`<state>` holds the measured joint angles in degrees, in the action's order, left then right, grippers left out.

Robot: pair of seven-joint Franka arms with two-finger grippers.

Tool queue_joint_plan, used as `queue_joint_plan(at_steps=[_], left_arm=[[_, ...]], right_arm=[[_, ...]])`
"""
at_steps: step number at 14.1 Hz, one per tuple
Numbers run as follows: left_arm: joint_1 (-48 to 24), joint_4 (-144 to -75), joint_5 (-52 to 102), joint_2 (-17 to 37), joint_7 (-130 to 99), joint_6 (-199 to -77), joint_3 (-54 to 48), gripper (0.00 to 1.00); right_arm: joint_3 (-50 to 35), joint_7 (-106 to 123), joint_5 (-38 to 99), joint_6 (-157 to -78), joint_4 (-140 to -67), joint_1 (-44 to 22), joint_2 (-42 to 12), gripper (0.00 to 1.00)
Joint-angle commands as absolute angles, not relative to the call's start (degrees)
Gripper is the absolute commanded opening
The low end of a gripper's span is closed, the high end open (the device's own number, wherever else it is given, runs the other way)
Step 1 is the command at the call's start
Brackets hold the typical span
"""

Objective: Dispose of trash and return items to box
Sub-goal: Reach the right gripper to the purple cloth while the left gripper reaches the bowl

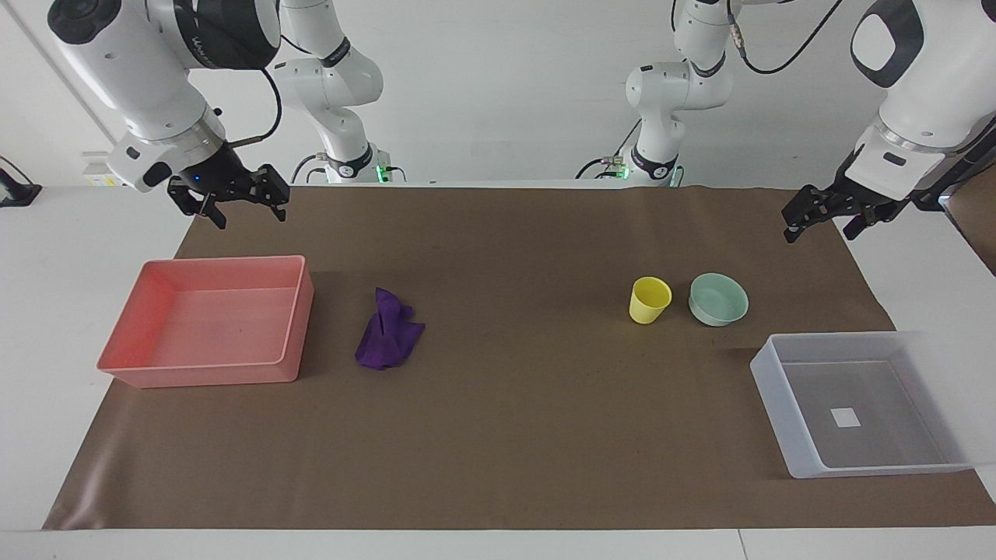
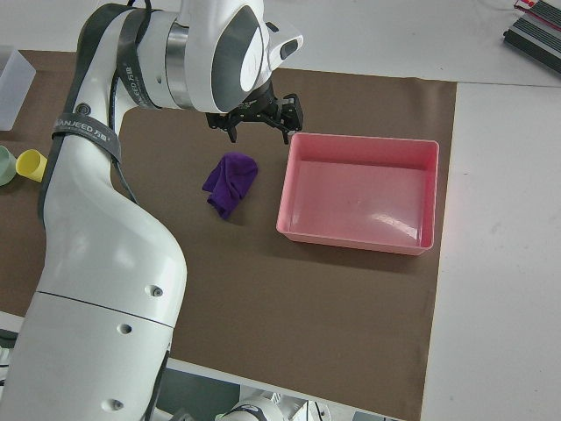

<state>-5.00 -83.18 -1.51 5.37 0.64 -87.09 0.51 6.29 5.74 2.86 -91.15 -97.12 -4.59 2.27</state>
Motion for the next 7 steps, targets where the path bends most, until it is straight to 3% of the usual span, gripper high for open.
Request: queue_joint_plan(at_steps=[1, 3, 4, 7], left_arm=[[-5.27, -84.38, -1.23, 4.22, 1.50, -86.84, 1.05, 1.00], [-5.19, -85.25, -1.23, 4.04, 1.58, -87.27, 1.05, 1.00], [-5.10, -88.82, -1.23, 2.56, 1.50, -90.67, 1.05, 1.00], [-3.35, -115.83, -1.32, -7.88, 1.41, -112.52, 1.32, 1.00]], right_arm=[[6.33, 2.99, 4.83, -96.49, -101.51, -7.37, 3.43, 1.00], [6.24, 2.90, 4.92, -98.69, -101.51, -8.61, 0.98, 1.00], [6.33, 2.90, 4.92, -99.92, -101.51, -9.40, 0.27, 1.00], [6.24, 2.64, 5.01, -103.95, -103.35, -11.76, -2.71, 1.00]])
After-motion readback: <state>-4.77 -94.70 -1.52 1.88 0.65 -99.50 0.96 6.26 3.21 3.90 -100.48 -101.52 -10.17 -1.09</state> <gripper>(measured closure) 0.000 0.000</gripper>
